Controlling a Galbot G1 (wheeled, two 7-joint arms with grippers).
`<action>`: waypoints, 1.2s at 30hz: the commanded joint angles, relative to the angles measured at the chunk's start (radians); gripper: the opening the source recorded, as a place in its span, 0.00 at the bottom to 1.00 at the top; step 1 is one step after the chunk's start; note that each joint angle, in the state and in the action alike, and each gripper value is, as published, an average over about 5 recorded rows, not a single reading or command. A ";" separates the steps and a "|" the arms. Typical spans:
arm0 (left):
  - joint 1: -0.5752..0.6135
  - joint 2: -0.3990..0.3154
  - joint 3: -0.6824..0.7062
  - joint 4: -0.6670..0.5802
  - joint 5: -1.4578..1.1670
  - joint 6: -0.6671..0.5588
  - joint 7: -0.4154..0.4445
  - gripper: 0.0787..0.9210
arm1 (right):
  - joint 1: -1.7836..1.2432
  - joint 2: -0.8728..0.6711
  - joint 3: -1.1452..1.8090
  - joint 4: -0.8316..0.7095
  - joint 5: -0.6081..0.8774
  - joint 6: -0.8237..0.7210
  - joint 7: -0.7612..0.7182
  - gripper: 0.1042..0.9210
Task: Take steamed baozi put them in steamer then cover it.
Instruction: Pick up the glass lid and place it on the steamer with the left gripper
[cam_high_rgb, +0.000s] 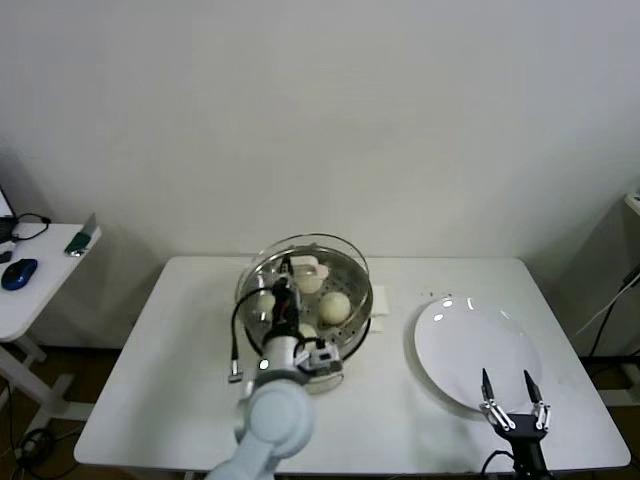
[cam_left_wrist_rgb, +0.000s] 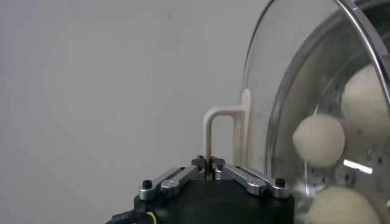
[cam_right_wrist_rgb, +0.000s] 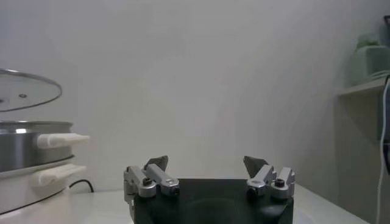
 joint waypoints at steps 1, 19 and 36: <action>-0.008 -0.107 0.053 0.121 0.107 0.003 -0.023 0.07 | -0.001 -0.005 0.004 -0.008 0.012 0.008 0.001 0.88; 0.017 -0.069 0.004 0.144 0.144 -0.037 -0.029 0.07 | 0.004 -0.011 0.005 -0.014 0.032 0.017 0.000 0.88; 0.009 -0.048 -0.005 0.149 0.130 -0.053 -0.056 0.07 | 0.003 -0.008 0.002 -0.020 0.030 0.022 -0.005 0.88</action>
